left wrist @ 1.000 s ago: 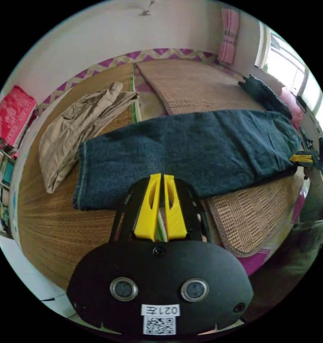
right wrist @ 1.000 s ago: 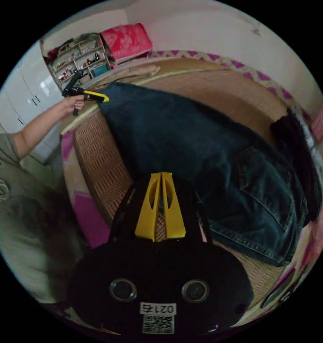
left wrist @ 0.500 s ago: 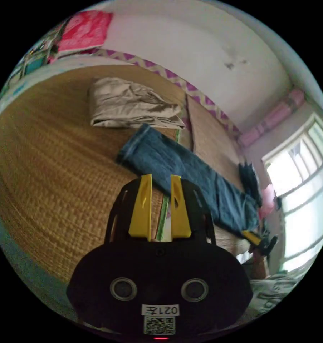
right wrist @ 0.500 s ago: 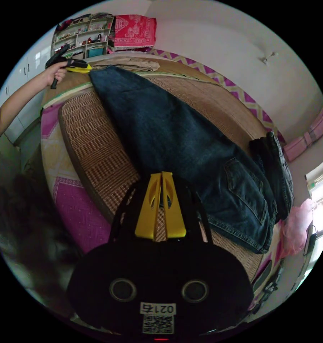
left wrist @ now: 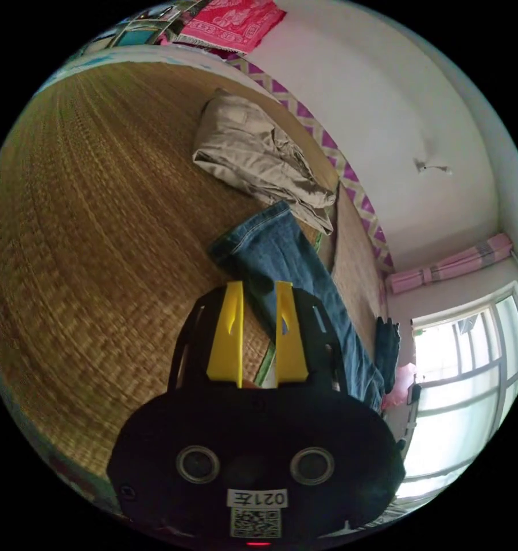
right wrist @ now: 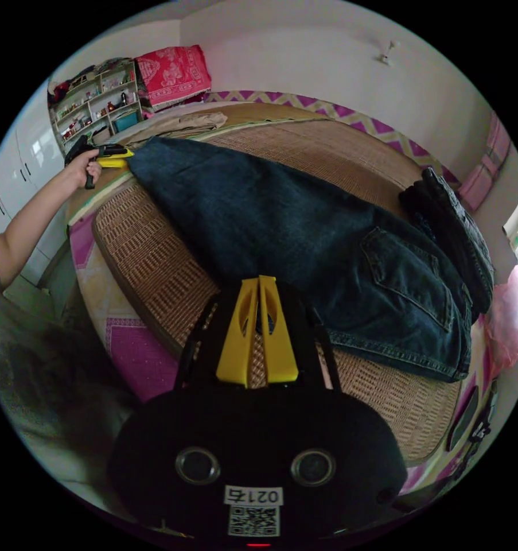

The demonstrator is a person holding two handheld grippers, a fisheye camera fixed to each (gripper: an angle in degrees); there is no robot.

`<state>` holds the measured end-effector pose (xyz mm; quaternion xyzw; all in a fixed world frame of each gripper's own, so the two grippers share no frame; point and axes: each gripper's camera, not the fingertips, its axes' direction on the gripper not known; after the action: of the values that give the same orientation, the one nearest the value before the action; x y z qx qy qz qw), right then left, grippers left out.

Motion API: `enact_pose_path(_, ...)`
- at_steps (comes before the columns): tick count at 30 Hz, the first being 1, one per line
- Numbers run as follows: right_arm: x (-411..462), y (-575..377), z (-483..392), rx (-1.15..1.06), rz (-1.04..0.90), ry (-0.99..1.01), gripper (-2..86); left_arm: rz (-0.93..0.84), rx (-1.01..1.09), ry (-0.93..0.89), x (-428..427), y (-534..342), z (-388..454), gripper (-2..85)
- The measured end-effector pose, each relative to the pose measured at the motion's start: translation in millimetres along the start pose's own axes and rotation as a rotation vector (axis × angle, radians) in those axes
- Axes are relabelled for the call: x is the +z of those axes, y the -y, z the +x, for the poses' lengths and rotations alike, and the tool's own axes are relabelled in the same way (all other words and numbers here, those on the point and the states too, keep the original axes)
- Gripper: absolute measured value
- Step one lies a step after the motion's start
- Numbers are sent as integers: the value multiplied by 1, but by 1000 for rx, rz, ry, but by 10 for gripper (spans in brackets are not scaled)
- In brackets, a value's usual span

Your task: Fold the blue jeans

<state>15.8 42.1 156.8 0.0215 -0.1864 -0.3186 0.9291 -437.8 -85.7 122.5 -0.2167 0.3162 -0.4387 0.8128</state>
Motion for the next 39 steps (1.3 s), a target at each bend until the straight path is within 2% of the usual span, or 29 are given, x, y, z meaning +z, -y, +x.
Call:
enact_pose_path(4, -4, -8, 11, 15, 15, 9, -7, 25, -51, -134, 10, -13, -8, 5)
enact_pose_path(7, -7, -15, 22, 17, 30, 12, -8, 61, 80, -139, 1, -32, 26, -6)
enact_pose_path(10, -13, -21, 40, 47, 45, 32, -9, 142, 319, -87, -18, -68, 100, -8)
enact_pose_path(13, -32, -34, 76, 109, 118, 182, -9, 229, 632, -21, -26, -134, 196, -9)
enact_pose_path(15, -61, -58, 111, 193, 232, 296, -8, 265, 901, 20, -14, -206, 269, -9)
enact_pose_path(19, -97, -101, 147, 287, 294, 253, -6, 197, 1172, 21, 43, -317, 346, -9)
enact_pose_path(21, -112, -131, 166, 343, 314, 259, -6, 68, 1285, 36, 109, -385, 375, -9)
enact_pose_path(26, -122, -180, 198, 433, 320, 302, -5, -266, 1298, 191, 271, -483, 364, -8)
enact_pose_path(29, -128, -199, 216, 450, 318, 296, -5, -176, 1258, 151, 277, -504, 358, -6)
enact_pose_path(32, -133, -210, 237, 476, 330, 304, -2, -58, 1310, 122, 276, -525, 359, 4)
enact_pose_path(35, -135, -212, 263, 501, 339, 305, 6, -259, 1381, 174, 318, -546, 354, 54)
enact_pose_path(37, -137, -214, 284, 562, 342, 279, 19, -207, 1428, 155, 312, -554, 351, 63)
enact_pose_path(39, -140, -227, 325, 741, 382, 260, 71, -224, 1432, 47, 304, -556, 347, 66)
